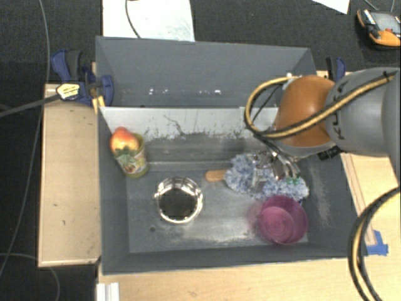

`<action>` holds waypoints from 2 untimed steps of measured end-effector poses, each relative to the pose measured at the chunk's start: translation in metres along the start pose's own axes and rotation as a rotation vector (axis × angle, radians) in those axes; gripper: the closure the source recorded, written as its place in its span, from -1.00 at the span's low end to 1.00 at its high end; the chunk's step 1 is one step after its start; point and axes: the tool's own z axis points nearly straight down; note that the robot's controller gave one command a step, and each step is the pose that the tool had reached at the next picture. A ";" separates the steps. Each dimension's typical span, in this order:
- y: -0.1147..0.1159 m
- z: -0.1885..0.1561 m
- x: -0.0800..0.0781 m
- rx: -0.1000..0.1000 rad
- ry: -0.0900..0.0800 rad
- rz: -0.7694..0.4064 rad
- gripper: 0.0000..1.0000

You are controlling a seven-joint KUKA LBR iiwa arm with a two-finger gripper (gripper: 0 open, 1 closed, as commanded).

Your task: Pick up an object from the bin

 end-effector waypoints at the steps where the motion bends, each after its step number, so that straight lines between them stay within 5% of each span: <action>1: 0.000 -0.015 0.003 -0.001 0.009 0.000 1.00; 2: 0.000 -0.057 0.001 -0.001 0.007 0.000 1.00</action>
Offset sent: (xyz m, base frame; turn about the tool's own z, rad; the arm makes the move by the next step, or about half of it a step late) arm -0.0019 0.0002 0.0825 0.0001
